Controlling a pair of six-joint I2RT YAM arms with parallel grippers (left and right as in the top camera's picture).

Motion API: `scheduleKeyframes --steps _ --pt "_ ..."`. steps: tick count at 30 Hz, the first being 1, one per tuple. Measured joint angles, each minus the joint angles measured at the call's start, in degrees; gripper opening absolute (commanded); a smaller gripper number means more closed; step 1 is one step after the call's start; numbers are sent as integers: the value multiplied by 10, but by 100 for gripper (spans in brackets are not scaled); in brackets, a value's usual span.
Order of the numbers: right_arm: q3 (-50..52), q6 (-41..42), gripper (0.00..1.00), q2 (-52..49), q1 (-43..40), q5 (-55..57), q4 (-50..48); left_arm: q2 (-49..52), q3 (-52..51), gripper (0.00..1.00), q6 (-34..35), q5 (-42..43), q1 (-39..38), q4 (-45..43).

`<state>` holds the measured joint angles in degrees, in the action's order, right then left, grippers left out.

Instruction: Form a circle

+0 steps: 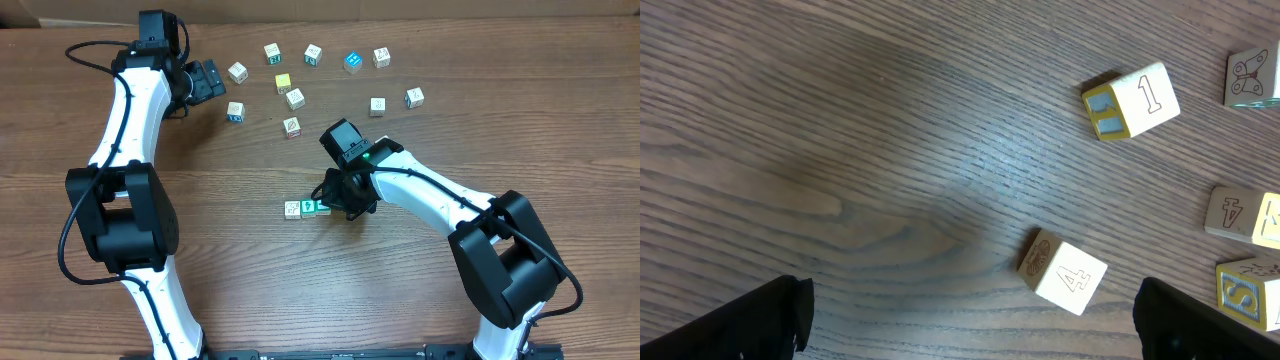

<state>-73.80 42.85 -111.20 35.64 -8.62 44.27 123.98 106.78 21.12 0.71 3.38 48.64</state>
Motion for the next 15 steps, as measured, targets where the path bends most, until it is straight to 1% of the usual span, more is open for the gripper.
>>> scheduleKeyframes --steps 9,15 --pt "0 -5 4 0 0 26 0 0 0 100 0 0 0 0" --pt "0 -7 4 0 0 44 -17 0 0 100 0 0 0 0"
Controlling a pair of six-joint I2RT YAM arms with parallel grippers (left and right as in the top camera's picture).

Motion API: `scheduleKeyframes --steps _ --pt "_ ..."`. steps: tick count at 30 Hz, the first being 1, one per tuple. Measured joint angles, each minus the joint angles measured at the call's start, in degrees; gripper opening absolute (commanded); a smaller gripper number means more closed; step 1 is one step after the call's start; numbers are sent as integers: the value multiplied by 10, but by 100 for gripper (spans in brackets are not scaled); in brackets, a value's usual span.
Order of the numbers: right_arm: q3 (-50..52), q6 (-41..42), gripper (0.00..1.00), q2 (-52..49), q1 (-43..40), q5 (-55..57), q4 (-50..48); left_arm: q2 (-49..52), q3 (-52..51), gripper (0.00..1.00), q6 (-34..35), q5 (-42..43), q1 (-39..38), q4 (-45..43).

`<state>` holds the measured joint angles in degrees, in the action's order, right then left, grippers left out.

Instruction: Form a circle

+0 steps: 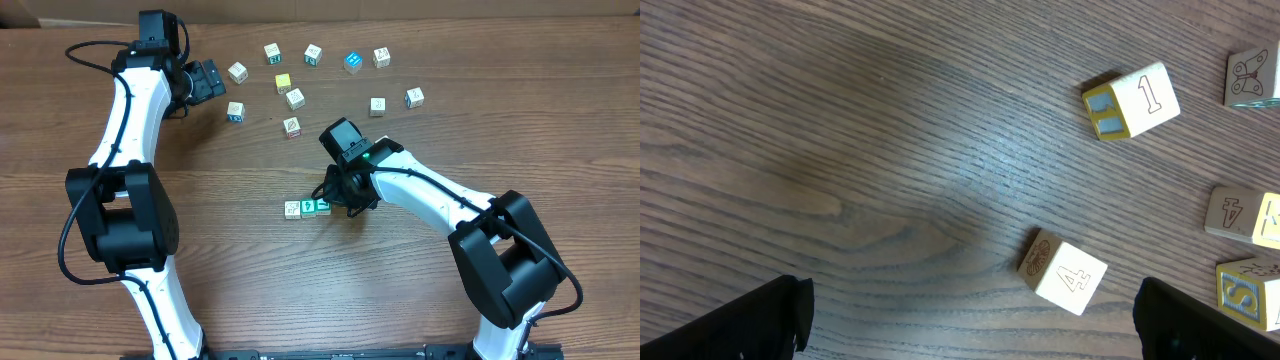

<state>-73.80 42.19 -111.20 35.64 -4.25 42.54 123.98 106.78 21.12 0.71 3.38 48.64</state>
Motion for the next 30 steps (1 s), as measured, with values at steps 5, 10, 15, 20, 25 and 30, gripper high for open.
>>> scheduleKeyframes --steps 5,10,15,20,25,30 --pt "0 -2 4 0 0 -2 0 0 0 100 0 0 0 0" --pt "0 -2 4 0 0 -5 0 0 0 100 0 0 0 0" --pt "0 -2 4 0 0 -4 2 0 0 99 0 0 0 0" --pt "0 -2 4 0 0 -2 7 0 0 100 0 0 0 0" --pt "0 -2 4 0 0 1 9 0 0 100 0 0 0 0" --pt "0 -2 4 0 0 8 10 0 0 100 0 0 0 0"
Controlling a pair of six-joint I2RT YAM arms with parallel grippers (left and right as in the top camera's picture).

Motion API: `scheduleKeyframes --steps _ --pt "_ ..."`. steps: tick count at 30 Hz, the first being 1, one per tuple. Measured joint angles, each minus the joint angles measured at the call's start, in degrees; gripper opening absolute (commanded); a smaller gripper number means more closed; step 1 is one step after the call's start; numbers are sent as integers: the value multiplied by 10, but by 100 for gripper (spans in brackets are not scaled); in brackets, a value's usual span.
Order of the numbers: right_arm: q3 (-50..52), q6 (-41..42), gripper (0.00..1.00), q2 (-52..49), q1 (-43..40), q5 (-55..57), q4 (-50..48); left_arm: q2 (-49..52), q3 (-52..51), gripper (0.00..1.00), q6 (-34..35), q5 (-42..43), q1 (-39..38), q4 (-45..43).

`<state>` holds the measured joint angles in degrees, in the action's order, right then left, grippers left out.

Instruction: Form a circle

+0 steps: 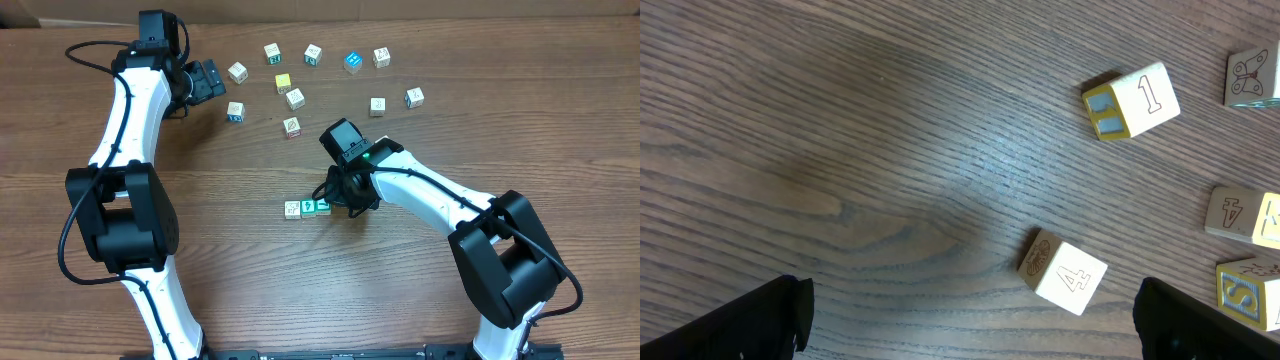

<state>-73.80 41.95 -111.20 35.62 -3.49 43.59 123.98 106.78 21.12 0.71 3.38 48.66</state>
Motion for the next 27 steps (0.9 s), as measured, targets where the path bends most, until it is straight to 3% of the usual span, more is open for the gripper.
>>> scheduleKeyframes --steps 27 --pt "0 0 5 0 0 9 2 0 0 100 0 0 0 0"
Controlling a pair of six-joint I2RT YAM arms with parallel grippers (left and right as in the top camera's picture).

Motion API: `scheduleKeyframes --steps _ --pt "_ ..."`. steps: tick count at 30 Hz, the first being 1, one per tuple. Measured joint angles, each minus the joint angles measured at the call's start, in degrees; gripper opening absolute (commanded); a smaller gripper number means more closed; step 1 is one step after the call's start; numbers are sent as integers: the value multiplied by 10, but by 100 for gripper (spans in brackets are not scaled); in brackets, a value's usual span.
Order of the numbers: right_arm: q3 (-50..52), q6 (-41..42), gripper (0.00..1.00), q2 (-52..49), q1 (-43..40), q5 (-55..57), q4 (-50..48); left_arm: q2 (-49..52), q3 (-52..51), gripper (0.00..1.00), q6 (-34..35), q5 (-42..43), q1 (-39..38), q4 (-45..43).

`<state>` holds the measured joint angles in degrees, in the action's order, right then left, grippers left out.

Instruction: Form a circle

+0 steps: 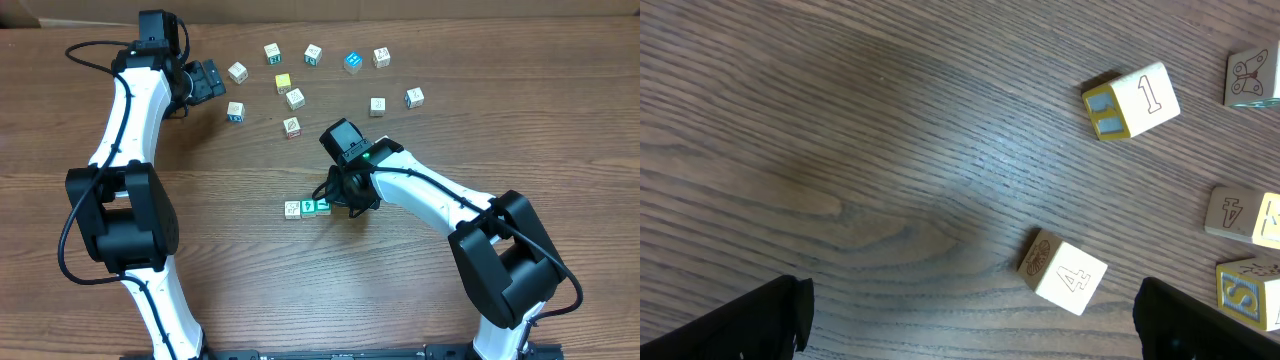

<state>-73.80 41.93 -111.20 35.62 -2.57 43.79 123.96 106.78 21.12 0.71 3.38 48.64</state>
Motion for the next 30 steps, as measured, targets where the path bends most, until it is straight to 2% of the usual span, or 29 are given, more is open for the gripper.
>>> scheduleKeyframes --steps 5,10,21,30 --pt "0 0 6 0 0 0 0 0 0 100 0 0 0 0" --pt "0 -2 17 0 0 0 0 0 0 100 0 0 0 0" --pt "0 -2 31 0 0 0 0 0 0 100 0 0 0 0" --pt "0 -2 53 0 0 0 1 0 0 100 0 0 0 0"
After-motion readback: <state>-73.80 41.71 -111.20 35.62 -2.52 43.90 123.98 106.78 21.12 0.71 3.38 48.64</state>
